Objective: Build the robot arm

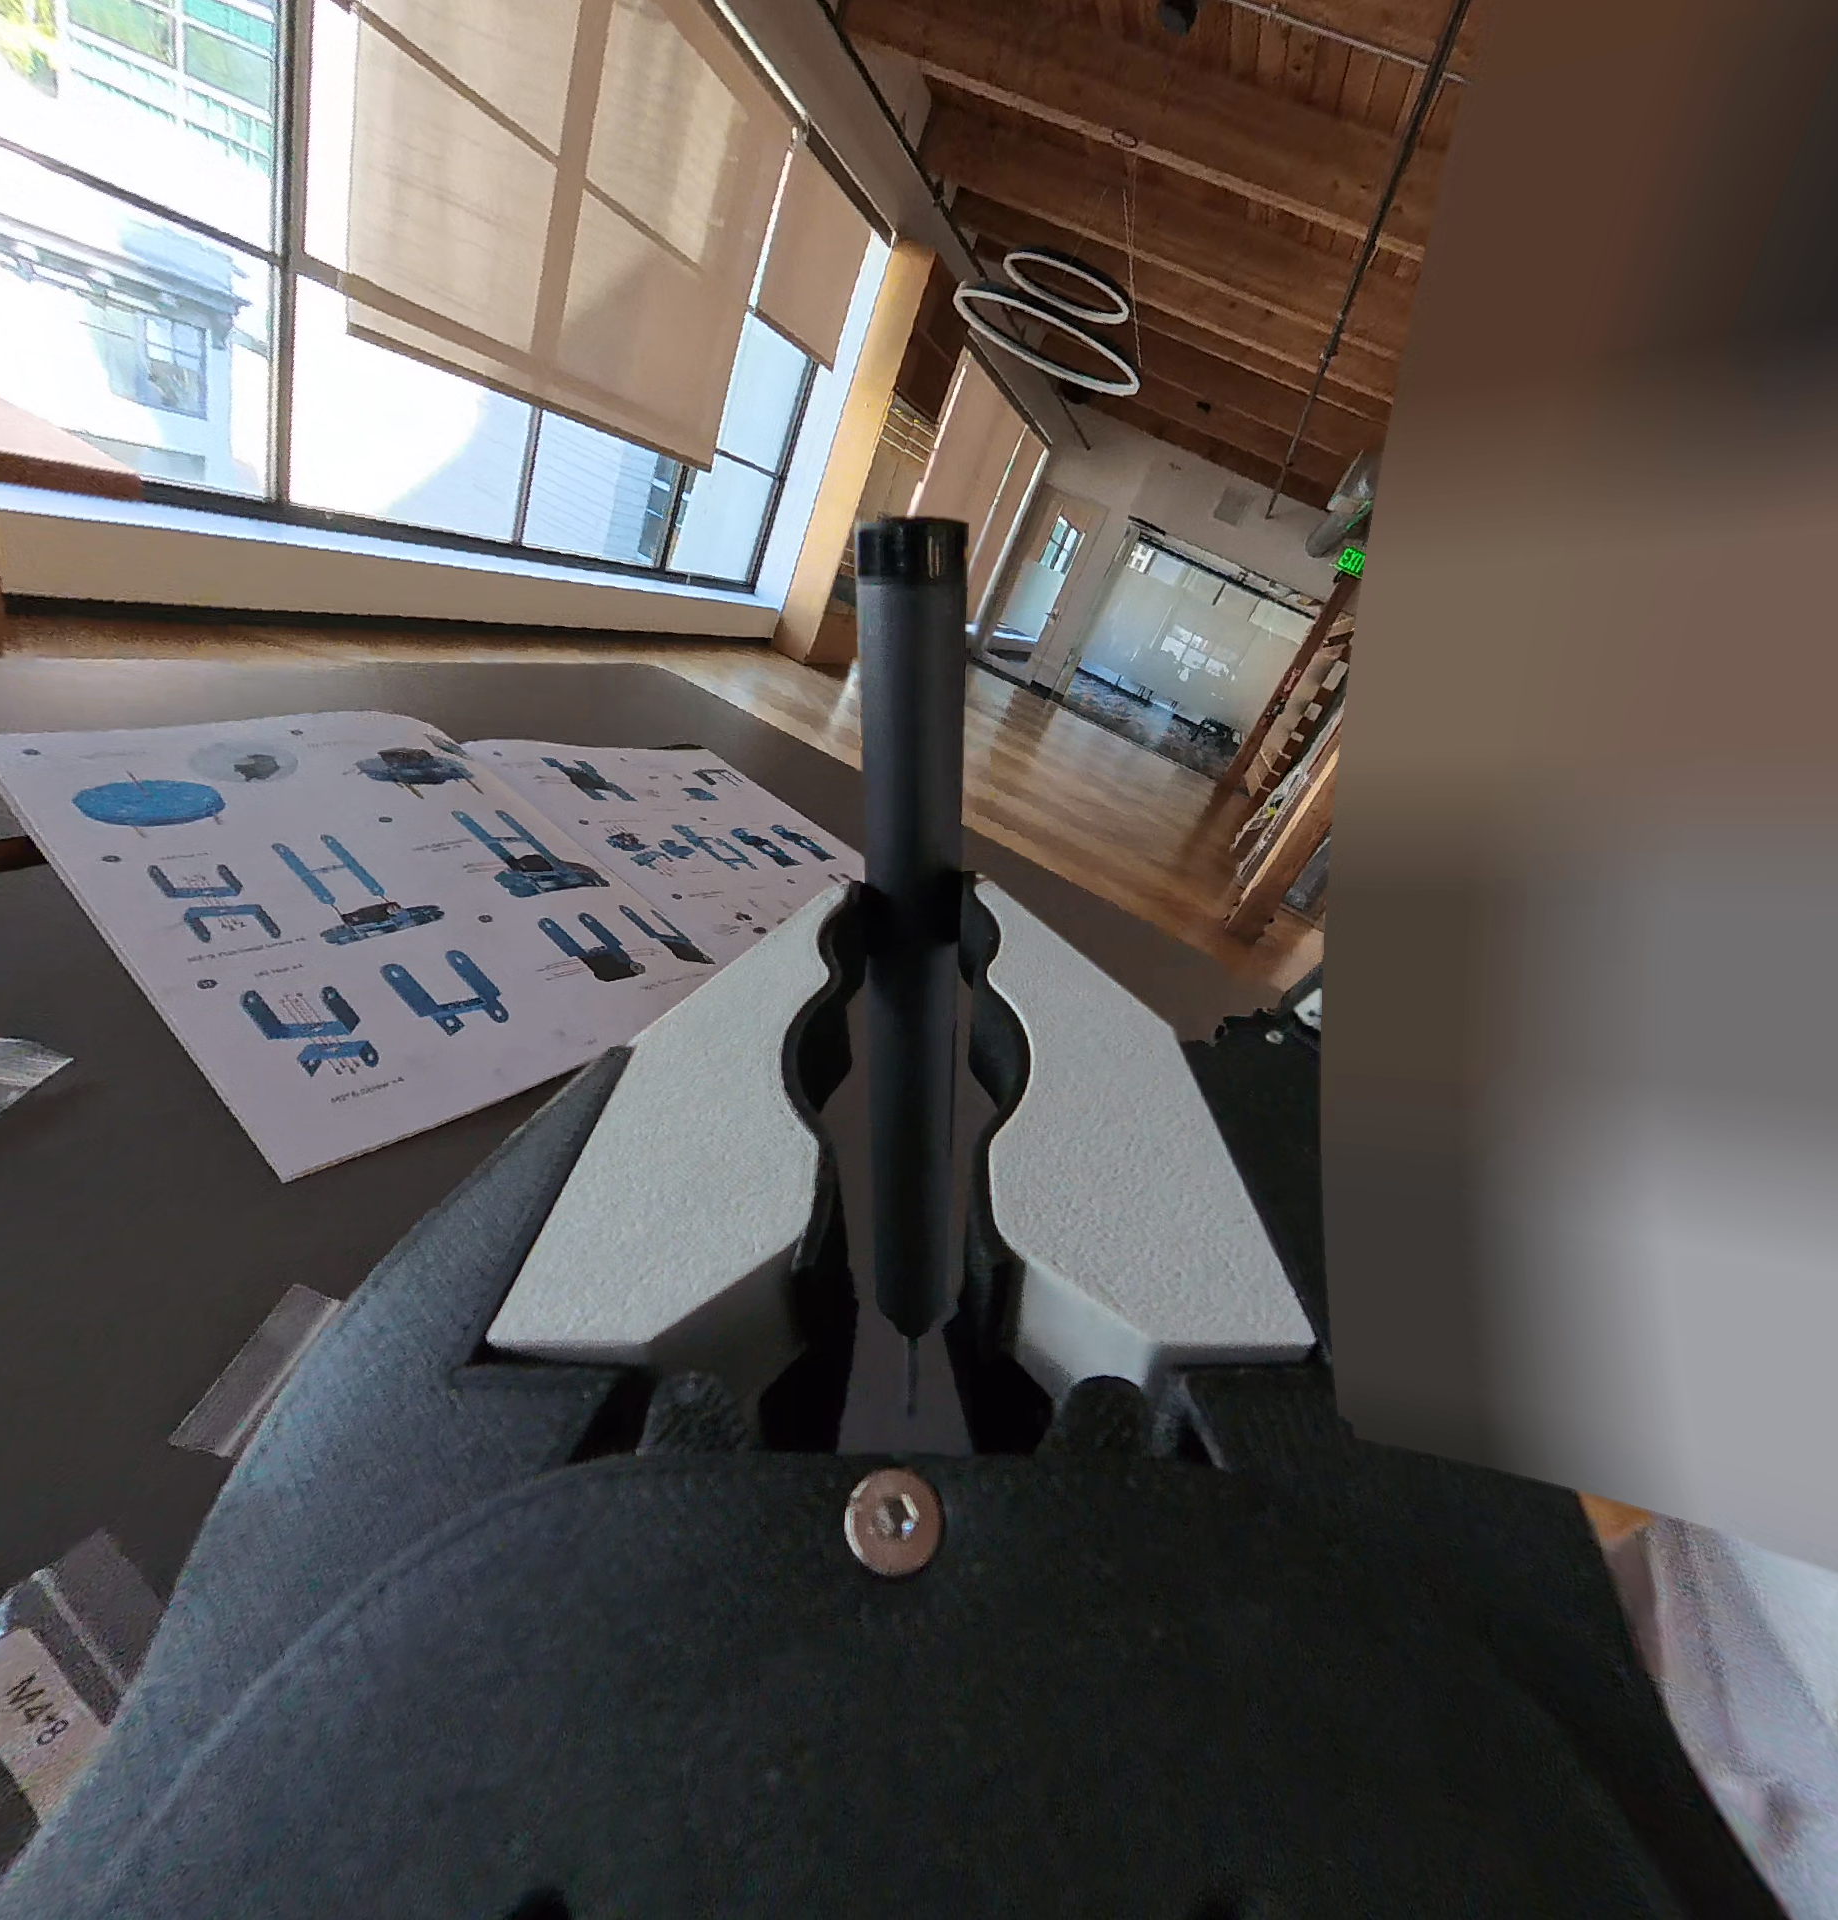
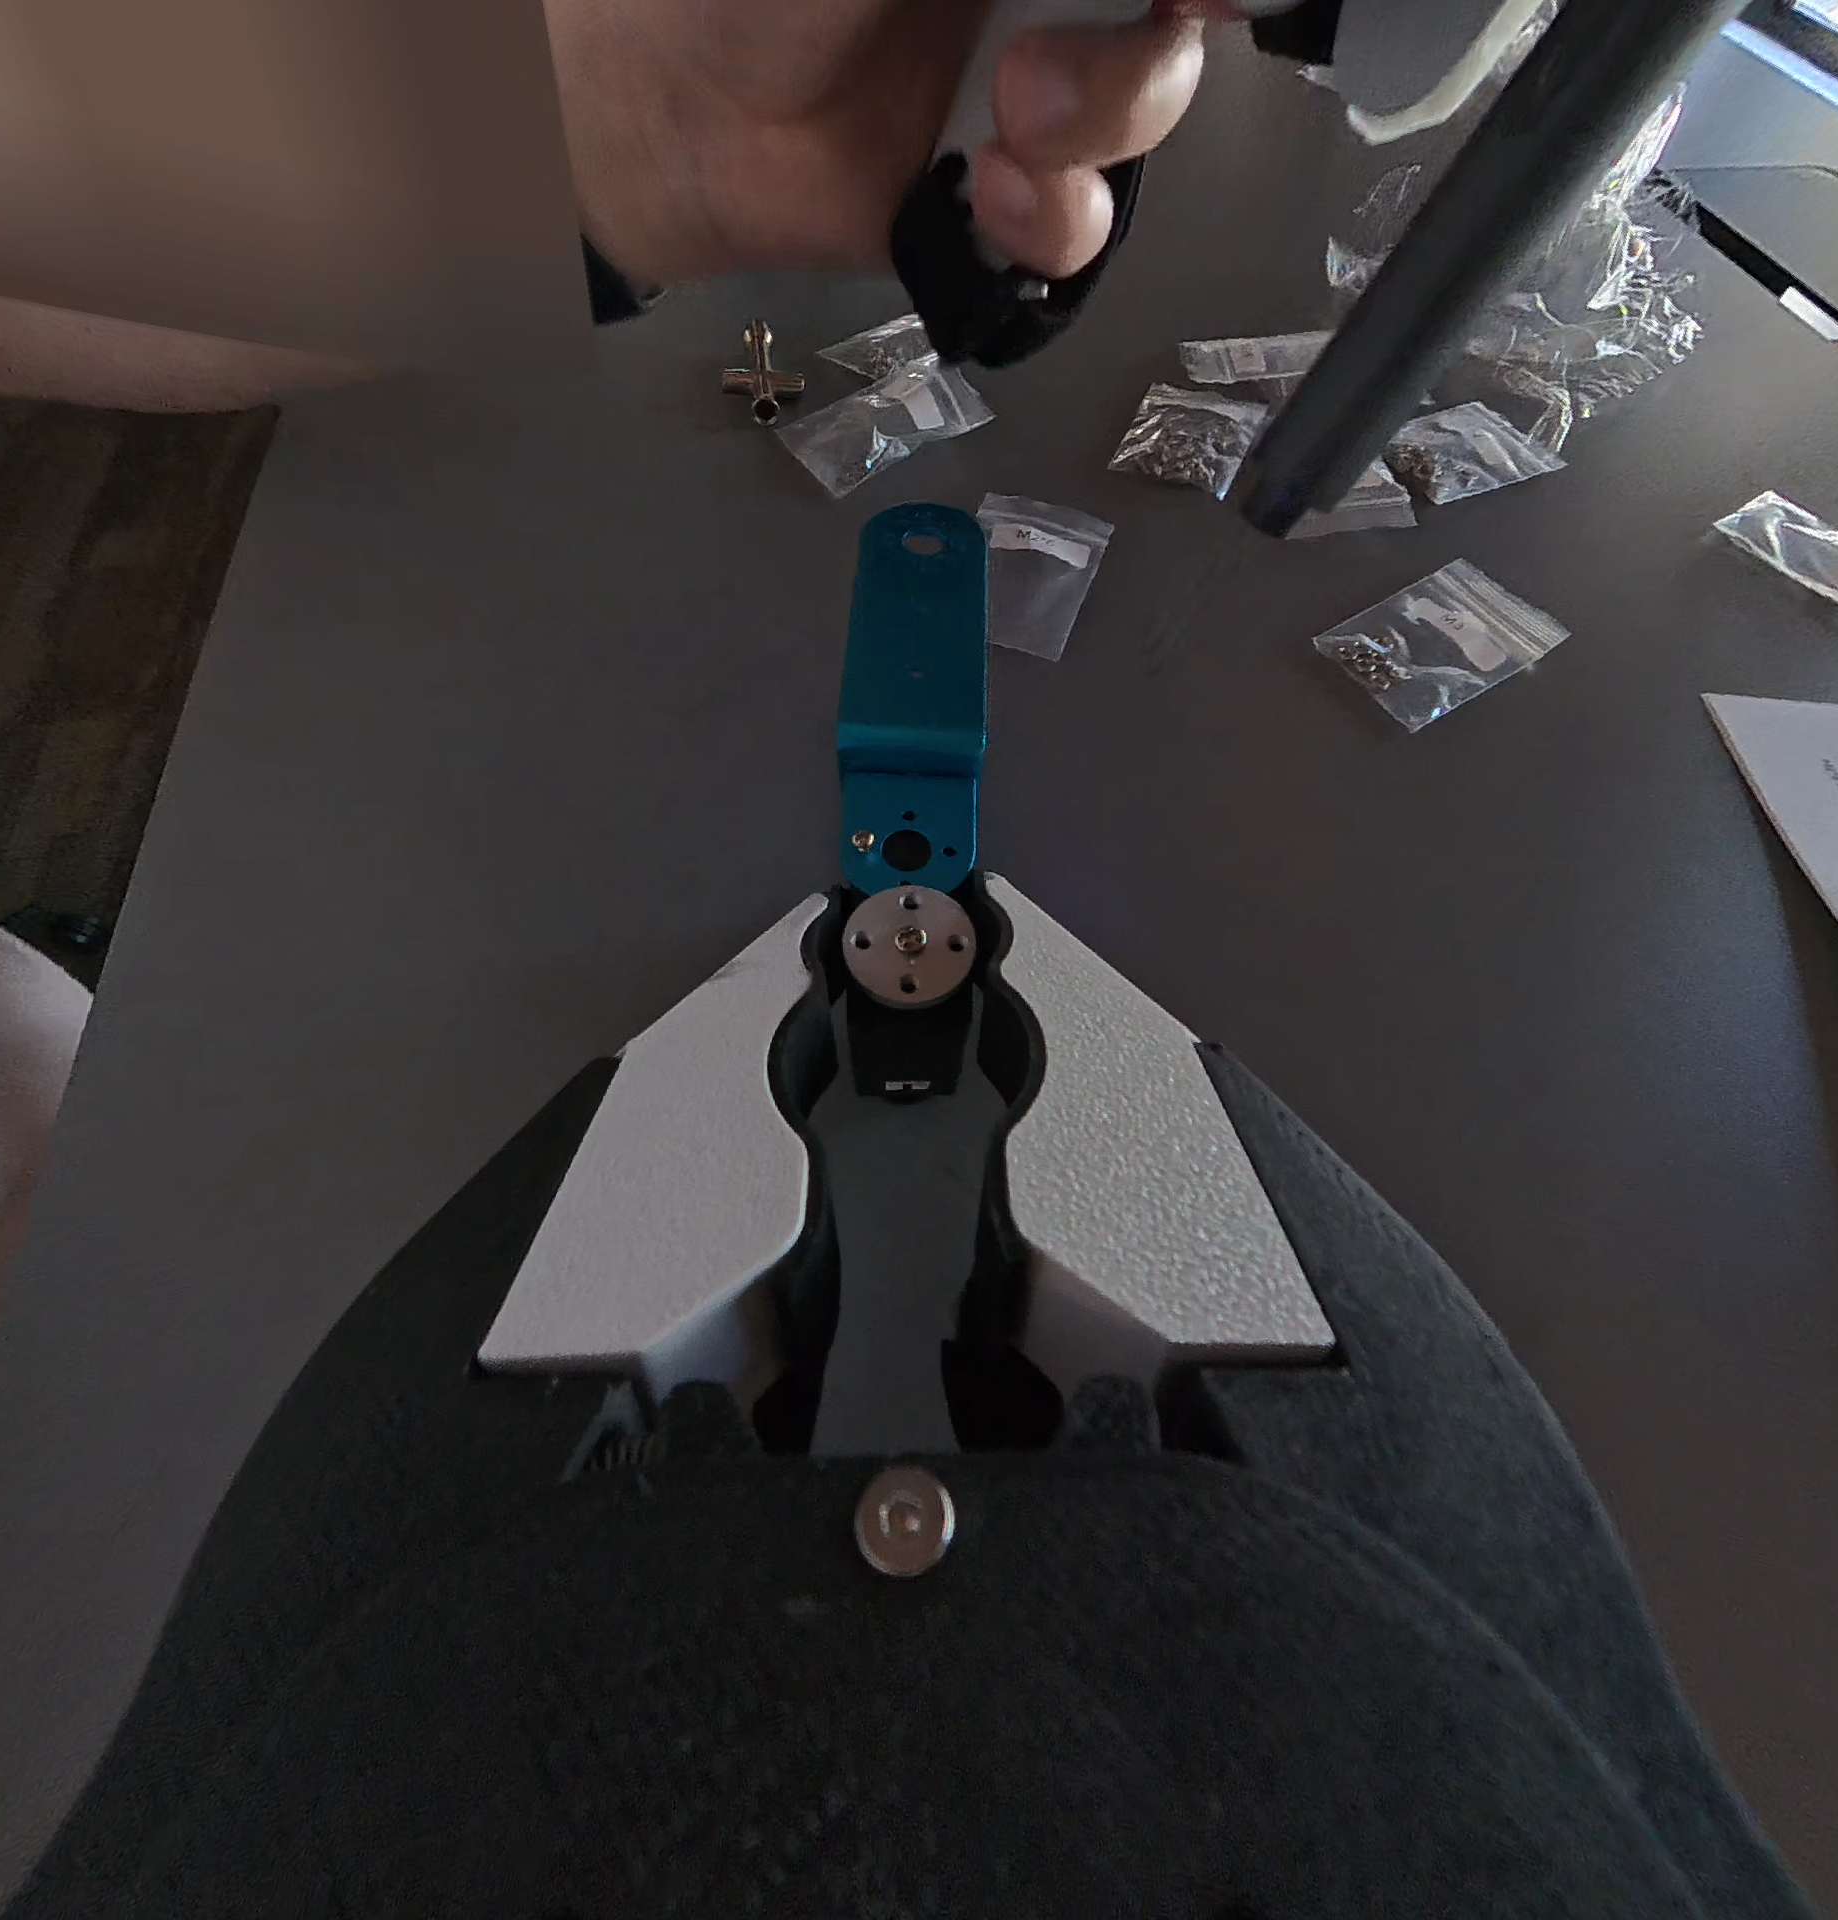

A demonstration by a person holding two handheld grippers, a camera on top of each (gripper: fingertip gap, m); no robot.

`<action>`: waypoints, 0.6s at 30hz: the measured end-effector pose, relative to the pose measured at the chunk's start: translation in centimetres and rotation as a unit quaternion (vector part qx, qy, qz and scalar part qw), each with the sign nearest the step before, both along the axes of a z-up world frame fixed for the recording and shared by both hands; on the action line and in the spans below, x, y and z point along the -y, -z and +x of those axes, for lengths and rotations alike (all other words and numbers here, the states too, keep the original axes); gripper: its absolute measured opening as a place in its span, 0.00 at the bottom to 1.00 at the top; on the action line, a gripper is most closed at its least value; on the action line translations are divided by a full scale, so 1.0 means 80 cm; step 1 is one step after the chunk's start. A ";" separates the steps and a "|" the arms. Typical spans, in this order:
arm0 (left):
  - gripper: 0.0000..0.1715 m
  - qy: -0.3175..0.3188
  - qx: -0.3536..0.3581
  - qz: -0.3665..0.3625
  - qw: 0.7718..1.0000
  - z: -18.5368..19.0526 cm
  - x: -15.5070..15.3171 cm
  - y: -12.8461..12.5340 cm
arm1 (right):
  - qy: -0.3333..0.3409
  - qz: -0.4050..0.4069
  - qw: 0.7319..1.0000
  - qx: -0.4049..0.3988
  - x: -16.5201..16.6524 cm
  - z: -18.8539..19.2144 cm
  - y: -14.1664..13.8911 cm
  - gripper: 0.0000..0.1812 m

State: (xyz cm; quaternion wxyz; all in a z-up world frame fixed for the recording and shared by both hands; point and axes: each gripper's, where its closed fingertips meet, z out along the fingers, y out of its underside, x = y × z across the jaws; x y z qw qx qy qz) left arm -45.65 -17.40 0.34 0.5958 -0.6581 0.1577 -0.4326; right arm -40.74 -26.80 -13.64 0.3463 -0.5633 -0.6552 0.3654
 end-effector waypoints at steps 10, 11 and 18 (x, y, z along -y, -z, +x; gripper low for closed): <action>0.09 -0.059 -0.025 0.024 0.998 0.015 0.003 0.034 | -0.002 0.001 1.000 -0.001 -0.001 0.000 0.000 0.12; 0.09 -0.062 -0.019 0.016 0.998 0.013 0.004 0.036 | -0.003 0.002 1.000 -0.001 -0.001 0.000 0.000 0.12; 0.09 -0.087 -0.011 0.000 0.996 0.000 0.028 0.039 | 0.008 -0.005 1.000 -0.001 -0.007 0.000 0.000 0.12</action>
